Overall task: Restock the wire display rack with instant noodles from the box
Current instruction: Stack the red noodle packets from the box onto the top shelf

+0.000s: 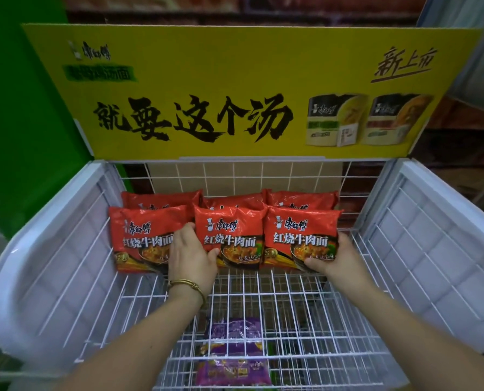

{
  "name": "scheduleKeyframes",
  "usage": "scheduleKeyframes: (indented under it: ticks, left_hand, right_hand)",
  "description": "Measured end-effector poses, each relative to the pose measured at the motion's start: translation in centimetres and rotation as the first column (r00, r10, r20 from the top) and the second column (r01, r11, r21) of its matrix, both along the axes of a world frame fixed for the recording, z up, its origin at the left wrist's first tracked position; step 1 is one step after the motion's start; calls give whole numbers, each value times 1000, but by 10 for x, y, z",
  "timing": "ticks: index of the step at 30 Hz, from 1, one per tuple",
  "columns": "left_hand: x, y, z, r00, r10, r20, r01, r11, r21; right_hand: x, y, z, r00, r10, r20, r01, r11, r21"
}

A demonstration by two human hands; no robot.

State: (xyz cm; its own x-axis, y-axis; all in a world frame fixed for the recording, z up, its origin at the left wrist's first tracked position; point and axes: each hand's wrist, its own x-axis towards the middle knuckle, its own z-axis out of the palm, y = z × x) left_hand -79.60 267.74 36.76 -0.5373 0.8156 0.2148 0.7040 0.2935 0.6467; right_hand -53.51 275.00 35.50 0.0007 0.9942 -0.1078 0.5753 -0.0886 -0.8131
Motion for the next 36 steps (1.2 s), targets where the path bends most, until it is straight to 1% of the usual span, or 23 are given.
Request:
scheduleKeyframes:
  ticks: [2,4,5,7,9,11,12,16,18,21,25,32,36]
  left_hand:
    - [-2,0,2,996,20,-88,-20,1000,-3]
    - [-2,-1,4,996,14,-84,-13,1000,16]
    - [-2,-2,4,997,-13,-75,14,1000,13]
    - [1,-5,2,987,-130,-99,125,991,-56]
    - [7,-7,-4,955,-265,-130,243,956,-164]
    - [13,-7,-10,920,-363,-148,316,910,-270]
    - [16,-6,-11,911,-383,-151,326,895,-306]
    - [19,0,-14,926,-351,-138,298,905,-302]
    - [19,2,-14,932,-333,-140,282,913,-295]
    - [21,5,-14,938,-317,-141,271,923,-274]
    - [21,10,-14,946,-301,-123,263,930,-255]
    - [16,13,-17,942,-319,-107,286,926,-245]
    - [10,9,-20,933,-338,-122,303,922,-241]
  right_hand:
    - [0,0,0,1000,8,15,-8,1000,12]
    - [1,1,-1,1000,9,24,-10,1000,18]
    - [1,2,-2,1000,7,29,-8,1000,25]
    - [0,1,-3,999,3,49,-5,999,49]
    - [-2,1,-4,998,-9,69,3,996,89]
    - [-2,1,-7,997,-16,78,6,992,127]
    - [-2,1,-8,996,-14,84,1,989,145]
    - [-4,-4,-14,991,4,133,-25,988,154]
    - [-7,-5,-14,987,-19,161,-5,989,149]
    - [-11,0,-16,986,-47,162,16,982,190]
    - [-14,7,-16,986,-51,159,19,980,201]
    - [-18,15,-17,980,-46,192,9,982,189]
    - [-16,14,-19,981,-28,191,-5,986,169]
